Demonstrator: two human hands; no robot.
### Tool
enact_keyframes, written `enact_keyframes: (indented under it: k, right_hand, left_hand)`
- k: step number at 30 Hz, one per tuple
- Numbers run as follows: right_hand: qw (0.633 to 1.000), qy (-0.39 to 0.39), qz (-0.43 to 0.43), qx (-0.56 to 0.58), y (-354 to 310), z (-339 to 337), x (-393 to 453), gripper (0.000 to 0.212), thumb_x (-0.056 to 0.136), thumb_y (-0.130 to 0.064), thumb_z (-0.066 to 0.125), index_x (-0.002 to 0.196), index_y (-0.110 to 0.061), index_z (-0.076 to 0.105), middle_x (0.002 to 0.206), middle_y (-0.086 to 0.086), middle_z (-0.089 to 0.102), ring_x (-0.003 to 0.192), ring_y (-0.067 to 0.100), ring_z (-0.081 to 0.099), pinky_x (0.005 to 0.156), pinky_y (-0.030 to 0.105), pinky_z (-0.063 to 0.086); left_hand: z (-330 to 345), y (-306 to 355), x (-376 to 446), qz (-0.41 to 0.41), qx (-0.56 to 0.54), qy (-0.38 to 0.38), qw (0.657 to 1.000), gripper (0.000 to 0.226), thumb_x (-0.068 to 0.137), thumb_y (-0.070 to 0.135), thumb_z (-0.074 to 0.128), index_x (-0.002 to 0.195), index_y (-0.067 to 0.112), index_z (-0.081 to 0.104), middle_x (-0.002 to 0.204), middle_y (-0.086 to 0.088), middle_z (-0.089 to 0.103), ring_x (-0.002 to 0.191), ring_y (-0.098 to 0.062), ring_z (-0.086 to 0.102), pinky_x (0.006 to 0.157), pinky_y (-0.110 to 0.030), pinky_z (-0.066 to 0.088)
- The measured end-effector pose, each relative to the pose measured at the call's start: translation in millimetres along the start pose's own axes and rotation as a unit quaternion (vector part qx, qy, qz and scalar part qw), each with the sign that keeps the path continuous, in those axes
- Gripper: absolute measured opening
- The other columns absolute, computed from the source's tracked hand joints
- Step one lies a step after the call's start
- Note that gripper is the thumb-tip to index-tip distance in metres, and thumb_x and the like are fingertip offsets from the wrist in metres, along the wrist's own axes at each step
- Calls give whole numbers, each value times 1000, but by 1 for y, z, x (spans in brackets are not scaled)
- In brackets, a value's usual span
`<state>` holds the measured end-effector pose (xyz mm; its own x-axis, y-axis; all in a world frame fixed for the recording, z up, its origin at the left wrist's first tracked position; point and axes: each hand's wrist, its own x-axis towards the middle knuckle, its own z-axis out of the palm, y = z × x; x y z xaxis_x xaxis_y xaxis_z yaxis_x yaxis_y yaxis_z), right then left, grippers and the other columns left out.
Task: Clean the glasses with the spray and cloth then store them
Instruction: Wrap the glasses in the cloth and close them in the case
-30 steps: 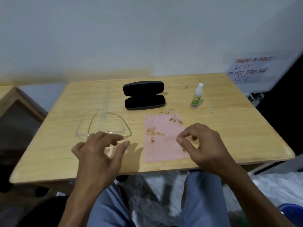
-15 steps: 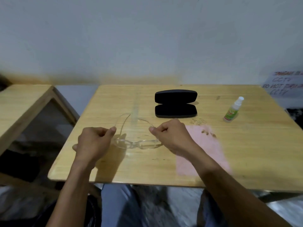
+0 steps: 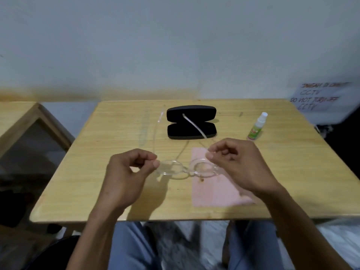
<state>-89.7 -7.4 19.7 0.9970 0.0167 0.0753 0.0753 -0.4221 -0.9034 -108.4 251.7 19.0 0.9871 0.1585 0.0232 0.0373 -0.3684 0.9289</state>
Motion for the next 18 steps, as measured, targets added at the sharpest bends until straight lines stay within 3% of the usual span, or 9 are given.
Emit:
enact_keyframes:
  k: [2,5,13,18]
  right_hand:
    - [1000,29,7,-7,15,-25,-10,8,79,-25,84,83,-22,77,74,-1,73,66,19,63,70,34,55]
    - [998,51,24,-5,36,-47,-23,8,78,-23,84,80,-21,76,67,-1,70,59,9,56,64,28,50]
    - [998,53,22,28,67,-52,-31,8,80,-18,84,82,-19,76,72,12,73,61,11,57,65,32,50]
    - [998,52,23,28,67,-49,-29,8,80,-16,83,84,-18,76,72,4,74,63,9,62,65,24,53]
  left_hand:
    - [26,3,-5,27,14,-19,999,6,78,20,80,79,24,76,77,3,74,76,-8,66,70,-19,50]
    - [56,5,-10,53,31,-30,998,8,78,20,80,79,26,75,75,4,74,72,-5,63,61,-9,44]
    - [78,2,-15,65,85,-33,994,5,81,24,77,78,28,75,73,9,72,73,-4,64,62,-16,44]
    - [78,-1,-15,48,79,-29,995,4,80,25,78,77,26,75,73,8,72,70,-4,63,65,-22,46]
